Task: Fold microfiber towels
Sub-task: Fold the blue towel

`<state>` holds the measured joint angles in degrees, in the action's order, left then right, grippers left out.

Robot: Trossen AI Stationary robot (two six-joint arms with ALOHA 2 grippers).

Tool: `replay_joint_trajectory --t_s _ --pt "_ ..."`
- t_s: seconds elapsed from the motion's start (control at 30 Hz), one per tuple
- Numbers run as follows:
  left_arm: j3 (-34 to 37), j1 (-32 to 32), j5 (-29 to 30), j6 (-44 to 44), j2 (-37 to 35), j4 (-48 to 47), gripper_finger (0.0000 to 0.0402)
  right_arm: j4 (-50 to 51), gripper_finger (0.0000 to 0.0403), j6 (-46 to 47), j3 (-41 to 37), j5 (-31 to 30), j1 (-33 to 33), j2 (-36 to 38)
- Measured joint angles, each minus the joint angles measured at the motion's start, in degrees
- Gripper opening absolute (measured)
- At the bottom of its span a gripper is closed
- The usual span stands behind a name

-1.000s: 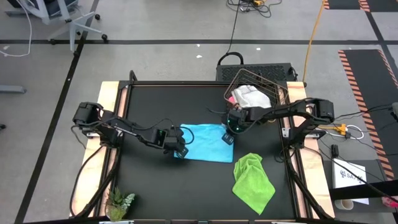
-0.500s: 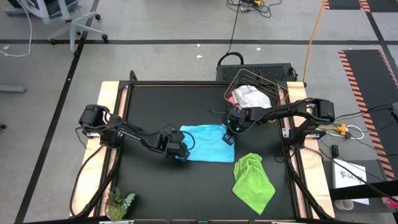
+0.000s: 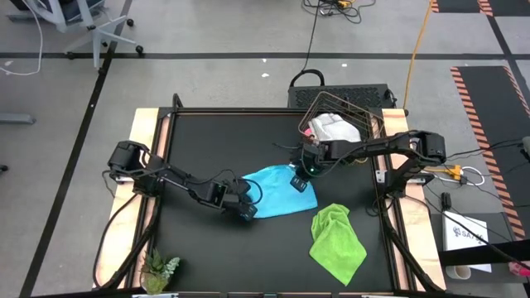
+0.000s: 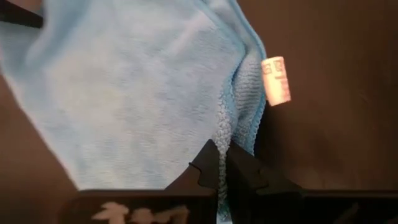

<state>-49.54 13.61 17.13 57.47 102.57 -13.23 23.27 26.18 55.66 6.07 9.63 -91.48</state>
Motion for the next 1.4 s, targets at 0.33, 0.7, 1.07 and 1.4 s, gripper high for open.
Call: replay_joint_trajectory --t_s 0.33,0.7,1.07,1.4 --pt "0.08 0.02 -0.49 0.09 0.83 0.73 0.0126 10.72 0.0000 -0.38 9.11 0.02 -2.04 0.04" --pt "0.19 -0.42 0.04 -1.01 0.97 2.92 0.0126 5.40 0.0000 0.24 18.95 0.17 -2.98 0.13" --pt "0.24 -2.63 0.41 -3.31 1.20 8.51 0.0126 0.47 0.0000 1.01 18.71 -1.46 -3.34 -4.10" --pt "0.24 -4.11 0.58 -4.85 1.20 9.13 0.0126 -12.30 0.0000 3.38 18.69 3.23 -3.44 -11.56"
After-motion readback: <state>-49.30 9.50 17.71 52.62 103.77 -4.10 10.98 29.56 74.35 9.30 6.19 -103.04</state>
